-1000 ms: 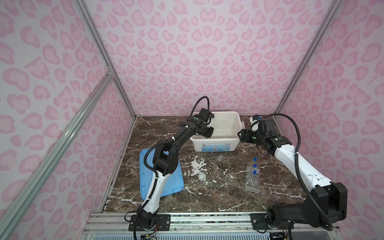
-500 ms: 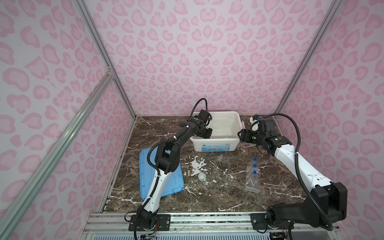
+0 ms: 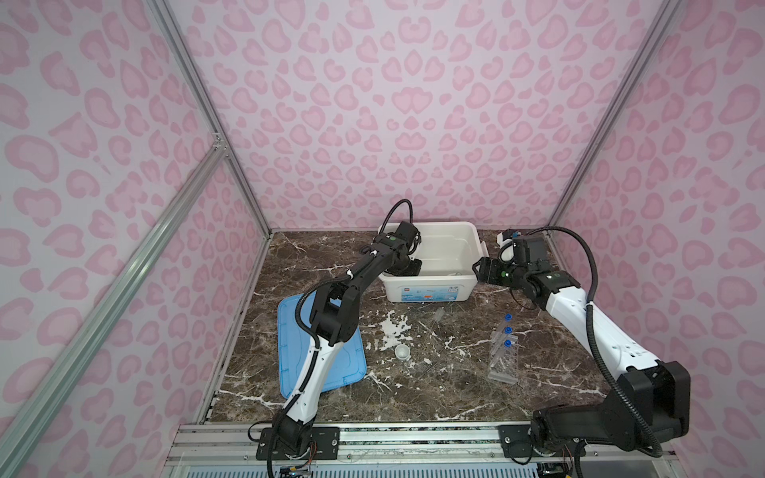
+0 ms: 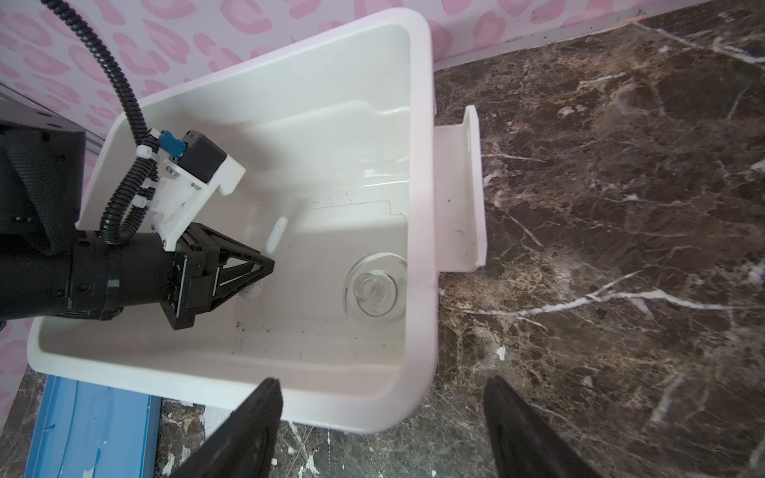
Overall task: Organize the chemistry lab equipment
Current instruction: 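Open the left gripper to drop the pestle into the bin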
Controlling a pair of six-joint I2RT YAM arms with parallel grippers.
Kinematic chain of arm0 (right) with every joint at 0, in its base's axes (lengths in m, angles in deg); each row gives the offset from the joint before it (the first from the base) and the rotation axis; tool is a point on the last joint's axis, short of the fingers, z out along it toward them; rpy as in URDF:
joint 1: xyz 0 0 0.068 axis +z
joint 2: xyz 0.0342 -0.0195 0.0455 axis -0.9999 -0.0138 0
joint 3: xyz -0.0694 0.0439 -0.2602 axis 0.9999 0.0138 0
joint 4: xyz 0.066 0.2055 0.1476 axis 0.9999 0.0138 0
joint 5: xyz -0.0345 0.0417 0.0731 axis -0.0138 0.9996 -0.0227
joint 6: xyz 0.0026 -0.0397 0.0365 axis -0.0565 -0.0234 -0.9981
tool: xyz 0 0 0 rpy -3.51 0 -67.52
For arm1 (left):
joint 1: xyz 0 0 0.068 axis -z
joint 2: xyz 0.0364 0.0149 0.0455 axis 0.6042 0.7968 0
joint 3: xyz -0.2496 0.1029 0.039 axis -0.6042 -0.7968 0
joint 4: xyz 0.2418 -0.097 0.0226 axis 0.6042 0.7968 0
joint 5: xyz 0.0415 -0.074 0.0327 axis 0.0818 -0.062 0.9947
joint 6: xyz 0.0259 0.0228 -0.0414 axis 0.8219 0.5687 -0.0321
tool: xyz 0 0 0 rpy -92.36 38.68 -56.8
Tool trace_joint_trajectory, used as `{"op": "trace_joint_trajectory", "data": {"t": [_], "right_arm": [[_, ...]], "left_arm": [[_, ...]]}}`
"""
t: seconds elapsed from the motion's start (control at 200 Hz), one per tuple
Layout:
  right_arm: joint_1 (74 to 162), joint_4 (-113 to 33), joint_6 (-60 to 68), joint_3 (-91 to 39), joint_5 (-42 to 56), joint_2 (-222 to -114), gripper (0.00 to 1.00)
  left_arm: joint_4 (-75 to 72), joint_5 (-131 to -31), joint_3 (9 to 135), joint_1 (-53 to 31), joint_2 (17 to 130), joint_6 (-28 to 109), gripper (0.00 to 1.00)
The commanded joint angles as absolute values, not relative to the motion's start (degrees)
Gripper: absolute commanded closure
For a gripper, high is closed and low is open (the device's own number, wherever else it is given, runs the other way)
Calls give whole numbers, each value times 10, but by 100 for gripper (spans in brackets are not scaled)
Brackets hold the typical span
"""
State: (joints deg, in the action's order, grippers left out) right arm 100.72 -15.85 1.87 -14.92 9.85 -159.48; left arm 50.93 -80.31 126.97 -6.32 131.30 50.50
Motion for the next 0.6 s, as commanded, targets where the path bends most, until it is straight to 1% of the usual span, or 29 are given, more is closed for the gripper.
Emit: {"op": "trace_joint_trajectory", "data": {"t": [0.0,0.24,0.45,0.465,0.54,0.595], "right_arm": [[1007,-177,18,-146,102,-1598,22],[1007,-175,18,-147,102,-1599,22],[1007,-175,20,-147,102,-1594,22],[1007,-175,20,-146,103,-1593,22],[1007,-174,22,-146,103,-1592,22],[1007,-173,23,-146,101,-1591,22]], "left_arm": [[520,-800,1278,-64,1320,499,77],[518,-803,1278,-64,1313,490,67],[515,-803,1278,-64,1294,483,65],[514,-803,1278,-64,1293,482,60],[510,-802,1277,-64,1282,479,56],[506,-796,1276,-64,1273,475,50]]}}
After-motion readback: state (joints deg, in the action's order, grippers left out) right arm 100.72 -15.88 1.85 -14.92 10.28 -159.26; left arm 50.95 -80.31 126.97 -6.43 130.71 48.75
